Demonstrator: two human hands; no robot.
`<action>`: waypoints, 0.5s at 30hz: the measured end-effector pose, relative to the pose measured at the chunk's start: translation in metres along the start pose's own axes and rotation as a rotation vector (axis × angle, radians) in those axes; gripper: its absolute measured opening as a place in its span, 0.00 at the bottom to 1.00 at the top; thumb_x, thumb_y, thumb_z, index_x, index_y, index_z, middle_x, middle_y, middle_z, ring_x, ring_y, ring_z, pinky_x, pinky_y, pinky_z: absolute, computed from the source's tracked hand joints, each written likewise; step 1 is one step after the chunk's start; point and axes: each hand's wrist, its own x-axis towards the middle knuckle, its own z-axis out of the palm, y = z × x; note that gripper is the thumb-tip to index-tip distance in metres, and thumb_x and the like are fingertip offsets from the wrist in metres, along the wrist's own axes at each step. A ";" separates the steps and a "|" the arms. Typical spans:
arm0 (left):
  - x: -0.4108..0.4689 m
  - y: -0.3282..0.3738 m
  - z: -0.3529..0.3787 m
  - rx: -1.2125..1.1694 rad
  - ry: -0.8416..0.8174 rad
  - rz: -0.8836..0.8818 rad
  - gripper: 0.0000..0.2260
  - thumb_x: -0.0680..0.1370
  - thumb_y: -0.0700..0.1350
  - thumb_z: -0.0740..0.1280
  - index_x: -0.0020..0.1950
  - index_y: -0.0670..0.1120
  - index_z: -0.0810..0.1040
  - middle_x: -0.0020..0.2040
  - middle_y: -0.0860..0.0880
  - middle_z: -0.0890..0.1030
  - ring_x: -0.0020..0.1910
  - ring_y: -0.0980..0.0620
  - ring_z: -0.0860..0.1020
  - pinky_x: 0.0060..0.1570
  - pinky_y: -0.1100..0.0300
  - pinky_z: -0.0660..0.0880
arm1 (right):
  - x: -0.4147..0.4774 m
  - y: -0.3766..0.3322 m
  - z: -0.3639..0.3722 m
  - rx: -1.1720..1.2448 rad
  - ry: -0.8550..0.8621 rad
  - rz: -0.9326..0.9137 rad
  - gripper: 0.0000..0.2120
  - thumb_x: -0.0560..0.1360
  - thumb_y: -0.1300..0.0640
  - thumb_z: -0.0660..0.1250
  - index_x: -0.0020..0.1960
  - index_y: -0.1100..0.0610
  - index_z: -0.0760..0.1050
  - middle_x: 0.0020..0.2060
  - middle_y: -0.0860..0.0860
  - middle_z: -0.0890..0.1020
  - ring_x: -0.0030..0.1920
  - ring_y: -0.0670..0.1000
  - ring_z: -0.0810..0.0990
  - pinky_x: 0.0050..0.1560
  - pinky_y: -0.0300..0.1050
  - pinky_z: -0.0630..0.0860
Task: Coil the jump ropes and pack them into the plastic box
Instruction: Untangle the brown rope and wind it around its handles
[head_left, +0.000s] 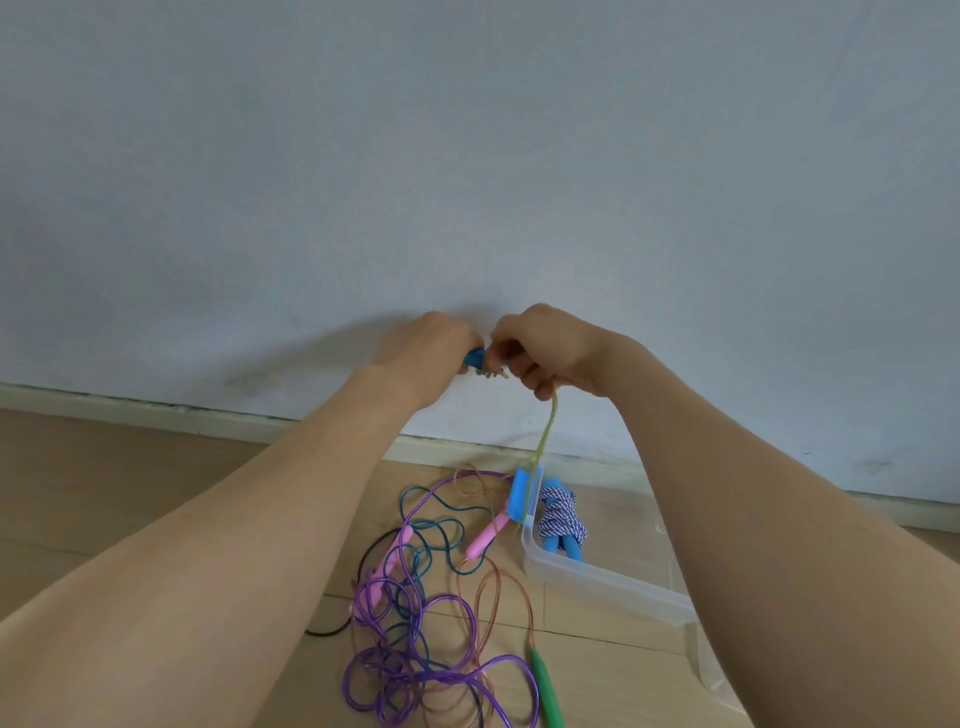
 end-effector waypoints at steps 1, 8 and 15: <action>0.000 -0.001 0.001 -0.019 -0.030 0.025 0.08 0.78 0.40 0.68 0.49 0.52 0.83 0.40 0.52 0.80 0.40 0.45 0.80 0.43 0.49 0.80 | -0.001 0.000 -0.003 0.041 0.037 -0.029 0.14 0.80 0.56 0.59 0.42 0.61 0.79 0.25 0.49 0.66 0.27 0.50 0.60 0.29 0.42 0.64; 0.004 0.000 0.000 -0.147 0.153 0.291 0.04 0.81 0.47 0.72 0.47 0.52 0.80 0.40 0.52 0.76 0.43 0.48 0.71 0.42 0.52 0.70 | 0.002 0.023 -0.024 0.046 0.328 -0.141 0.12 0.79 0.57 0.69 0.46 0.67 0.83 0.30 0.54 0.68 0.28 0.52 0.65 0.27 0.43 0.69; 0.000 0.010 -0.012 -0.218 0.379 0.231 0.06 0.83 0.45 0.70 0.55 0.44 0.76 0.44 0.48 0.78 0.44 0.46 0.73 0.43 0.50 0.70 | -0.004 0.036 -0.029 0.144 0.200 -0.150 0.14 0.83 0.49 0.69 0.53 0.60 0.86 0.32 0.49 0.69 0.31 0.49 0.64 0.32 0.42 0.67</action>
